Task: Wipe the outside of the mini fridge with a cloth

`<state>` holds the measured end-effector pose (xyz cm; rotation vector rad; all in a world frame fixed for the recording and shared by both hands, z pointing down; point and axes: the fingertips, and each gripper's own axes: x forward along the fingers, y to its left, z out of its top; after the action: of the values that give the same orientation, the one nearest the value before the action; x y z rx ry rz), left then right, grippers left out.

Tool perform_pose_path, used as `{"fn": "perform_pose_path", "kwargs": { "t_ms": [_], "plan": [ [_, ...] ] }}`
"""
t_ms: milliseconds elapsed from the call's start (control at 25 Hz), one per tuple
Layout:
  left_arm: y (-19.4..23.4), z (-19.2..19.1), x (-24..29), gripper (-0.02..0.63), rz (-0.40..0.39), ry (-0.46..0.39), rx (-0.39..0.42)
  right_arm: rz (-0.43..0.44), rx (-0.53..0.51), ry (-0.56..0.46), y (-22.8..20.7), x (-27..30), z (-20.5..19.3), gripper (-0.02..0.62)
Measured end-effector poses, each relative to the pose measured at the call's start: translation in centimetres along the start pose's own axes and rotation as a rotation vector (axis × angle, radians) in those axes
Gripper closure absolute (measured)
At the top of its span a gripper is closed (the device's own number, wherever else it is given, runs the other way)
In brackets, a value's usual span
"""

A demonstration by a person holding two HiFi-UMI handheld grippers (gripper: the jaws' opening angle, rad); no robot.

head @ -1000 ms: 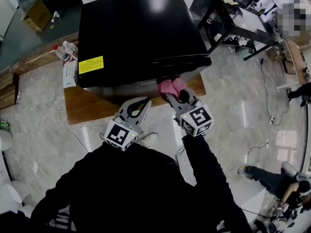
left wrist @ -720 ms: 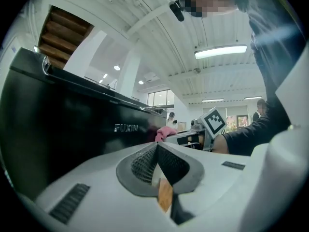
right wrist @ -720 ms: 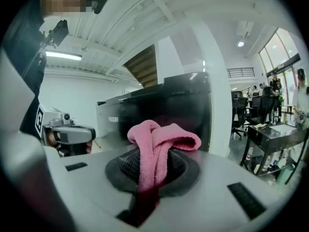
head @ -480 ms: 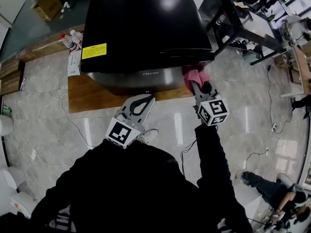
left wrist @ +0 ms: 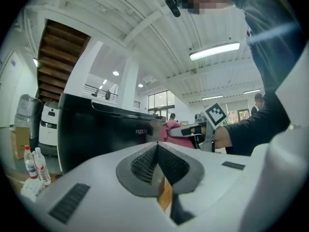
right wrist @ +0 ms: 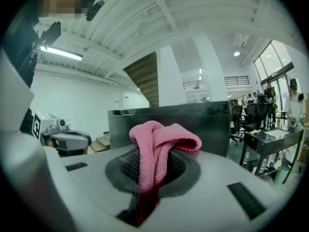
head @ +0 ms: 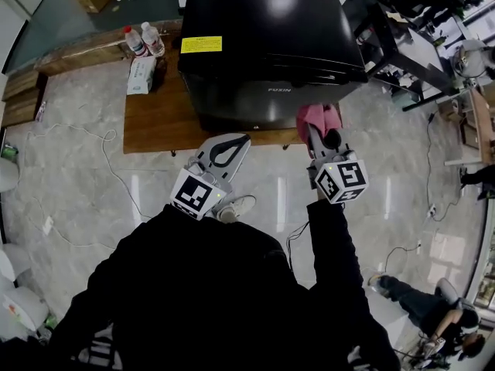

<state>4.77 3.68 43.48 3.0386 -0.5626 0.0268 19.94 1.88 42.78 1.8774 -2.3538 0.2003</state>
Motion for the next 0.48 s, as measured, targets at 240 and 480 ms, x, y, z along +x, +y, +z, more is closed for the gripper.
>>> {"fn": "perform_pose_path", "kwargs": {
  "t_ms": [240,480],
  "plan": [
    [2.1,-2.5,-5.6,0.600,0.056,0.014,0.018,0.087,-0.028,0.032,10.7,2.0,-2.1,0.540],
    [5.4,-6.8,-7.8,0.600,0.131,0.050,0.006,0.165,0.006,0.133,15.8,6.6,-8.9,0.540]
  ]
}}
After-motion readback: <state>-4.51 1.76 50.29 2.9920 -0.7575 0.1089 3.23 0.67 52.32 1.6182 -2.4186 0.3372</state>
